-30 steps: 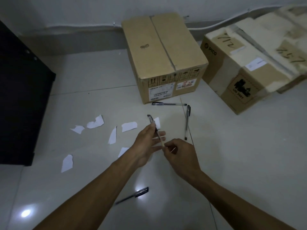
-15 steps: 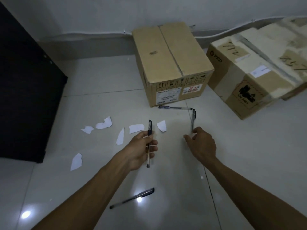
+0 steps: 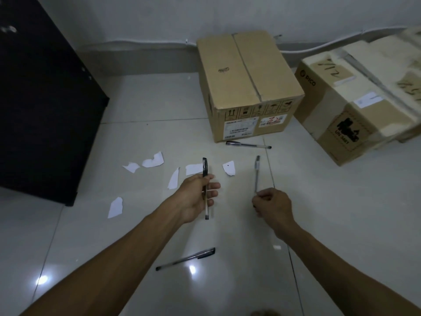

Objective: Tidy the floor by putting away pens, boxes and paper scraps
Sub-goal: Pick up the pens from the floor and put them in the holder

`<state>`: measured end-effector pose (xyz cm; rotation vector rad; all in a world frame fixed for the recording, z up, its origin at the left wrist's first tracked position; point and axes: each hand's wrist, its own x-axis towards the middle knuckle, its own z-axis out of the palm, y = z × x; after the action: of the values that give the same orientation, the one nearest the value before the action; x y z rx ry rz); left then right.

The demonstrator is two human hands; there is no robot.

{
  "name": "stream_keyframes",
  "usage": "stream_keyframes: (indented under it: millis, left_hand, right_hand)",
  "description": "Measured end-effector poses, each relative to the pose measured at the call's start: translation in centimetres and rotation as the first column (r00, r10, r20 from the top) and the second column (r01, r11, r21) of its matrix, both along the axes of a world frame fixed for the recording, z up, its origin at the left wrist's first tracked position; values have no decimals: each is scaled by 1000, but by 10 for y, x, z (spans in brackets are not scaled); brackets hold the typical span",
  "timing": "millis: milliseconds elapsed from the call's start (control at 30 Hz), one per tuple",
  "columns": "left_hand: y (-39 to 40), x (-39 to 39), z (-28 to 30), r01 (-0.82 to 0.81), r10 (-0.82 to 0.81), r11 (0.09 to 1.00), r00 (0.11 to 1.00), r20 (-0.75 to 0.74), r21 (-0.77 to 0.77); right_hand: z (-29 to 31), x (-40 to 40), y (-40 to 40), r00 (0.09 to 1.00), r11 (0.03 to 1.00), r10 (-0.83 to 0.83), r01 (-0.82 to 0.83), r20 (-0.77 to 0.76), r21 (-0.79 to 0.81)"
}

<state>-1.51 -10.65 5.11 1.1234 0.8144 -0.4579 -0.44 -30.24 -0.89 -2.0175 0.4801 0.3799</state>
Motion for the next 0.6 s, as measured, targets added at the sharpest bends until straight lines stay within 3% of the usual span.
stream_keyframes:
  millis: [300, 600]
  left_hand:
    - [-10, 1, 5, -16, 16, 1000, 1000, 19, 23]
    - [10, -10, 2, -27, 19, 990, 998, 61, 136]
  right_hand:
    - [39, -47, 61, 926, 925, 347, -364, 150, 112]
    - [32, -58, 70, 916, 895, 382, -399, 122, 198]
